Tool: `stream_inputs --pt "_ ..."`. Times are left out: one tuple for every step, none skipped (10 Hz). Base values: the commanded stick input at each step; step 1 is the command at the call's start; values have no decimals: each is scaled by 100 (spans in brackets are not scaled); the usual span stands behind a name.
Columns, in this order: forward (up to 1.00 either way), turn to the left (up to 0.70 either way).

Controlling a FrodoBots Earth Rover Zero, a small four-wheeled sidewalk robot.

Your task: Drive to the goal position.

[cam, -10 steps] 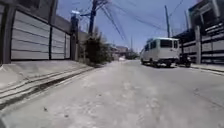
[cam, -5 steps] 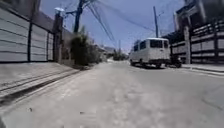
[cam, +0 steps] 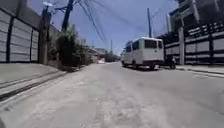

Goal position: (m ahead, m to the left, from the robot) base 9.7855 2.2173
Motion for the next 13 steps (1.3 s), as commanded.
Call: stream_inputs --pt "100 3" --pt "100 3" --pt "100 3" --pt "100 3" --pt "100 3" --pt "100 3" --pt "100 3" --pt "100 3" --pt "100 3" --pt "100 3" --pt "100 3" --pt "100 3" --pt "100 3"
